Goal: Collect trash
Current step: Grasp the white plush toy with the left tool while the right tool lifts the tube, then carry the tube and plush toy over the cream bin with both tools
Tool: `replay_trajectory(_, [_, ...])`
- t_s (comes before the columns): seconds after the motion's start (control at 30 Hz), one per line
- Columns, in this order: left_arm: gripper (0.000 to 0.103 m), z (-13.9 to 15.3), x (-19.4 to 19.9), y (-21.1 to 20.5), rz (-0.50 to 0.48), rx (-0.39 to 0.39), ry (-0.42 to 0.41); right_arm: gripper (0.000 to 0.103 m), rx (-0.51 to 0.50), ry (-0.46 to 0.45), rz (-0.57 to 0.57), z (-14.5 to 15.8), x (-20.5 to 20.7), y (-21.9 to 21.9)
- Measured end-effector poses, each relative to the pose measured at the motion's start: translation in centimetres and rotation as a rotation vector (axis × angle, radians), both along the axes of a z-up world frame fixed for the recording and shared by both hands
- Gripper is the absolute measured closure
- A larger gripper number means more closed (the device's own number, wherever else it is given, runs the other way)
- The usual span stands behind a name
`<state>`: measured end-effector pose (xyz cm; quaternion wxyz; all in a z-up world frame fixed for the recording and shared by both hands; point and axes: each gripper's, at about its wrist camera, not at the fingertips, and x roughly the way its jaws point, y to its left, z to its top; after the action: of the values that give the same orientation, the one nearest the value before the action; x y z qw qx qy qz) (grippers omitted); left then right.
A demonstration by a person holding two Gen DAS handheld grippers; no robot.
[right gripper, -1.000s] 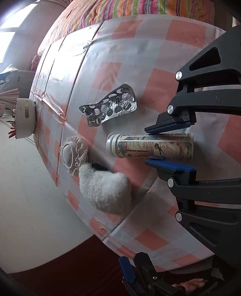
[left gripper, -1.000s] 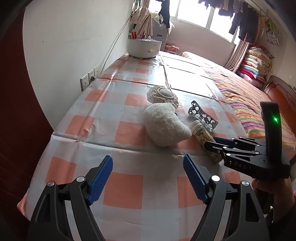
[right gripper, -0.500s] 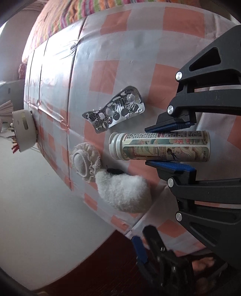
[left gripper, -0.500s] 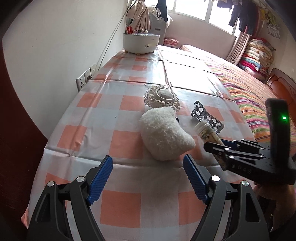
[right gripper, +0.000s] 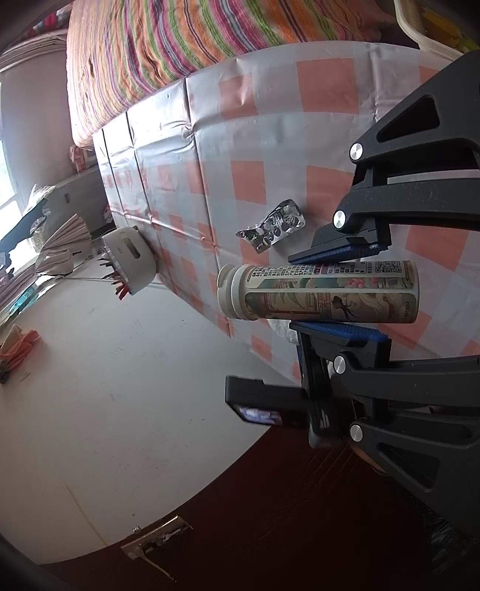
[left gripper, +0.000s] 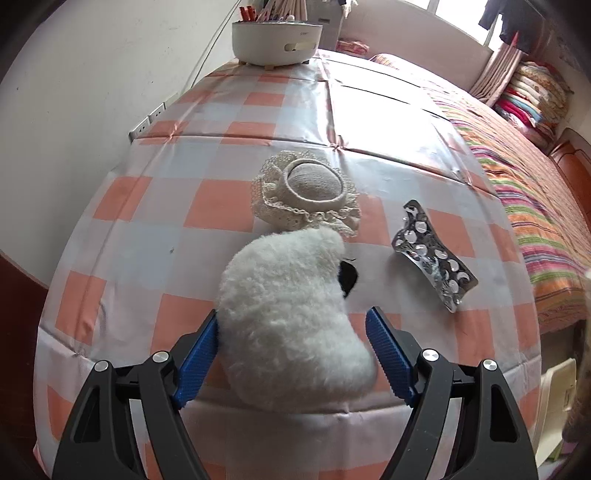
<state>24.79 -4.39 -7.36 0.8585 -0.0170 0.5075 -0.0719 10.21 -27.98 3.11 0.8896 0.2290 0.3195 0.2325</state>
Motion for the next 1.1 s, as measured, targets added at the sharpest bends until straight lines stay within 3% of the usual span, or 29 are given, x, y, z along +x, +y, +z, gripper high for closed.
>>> replay_trajectory(0.1, [0.027, -0.9, 1.0, 0.3, 0.019, -0.019, 0.034, 0.075, 0.016, -0.031, -0.007, 0.3, -2.1, -0.6])
replay_trajectory(0.23, [0.027, -1.2, 1.0, -0.3, -0.011, 0.010, -0.018, 0.075, 0.035, -0.057, -0.017, -0.1, -4.1, -2.0])
replay_trajectory(0.33, [0.042, -1.1, 0.2, -0.7, -0.032, 0.023, -0.061, 0.075, 0.034, -0.074, -0.034, -0.1, -5.1, -2.9])
replay_trajectory(0.47, [0.047, -0.5, -1.5, -1.5, -0.080, -0.011, -0.100, 0.075, 0.024, -0.100, -0.071, 0.1, -6.7, -4.6])
replay_trajectory(0.8, [0.048, 1.7, -7.4, -6.4, -0.244, -0.094, -0.168, 0.075, 0.010, -0.118, -0.204, -1.0, -10.2, -9.7])
replay_trajectory(1.1, [0.048, 2.6, -12.0, -11.9, -0.403, -0.144, -0.170, 0.075, -0.038, -0.108, -0.352, -2.2, -12.7, -14.5])
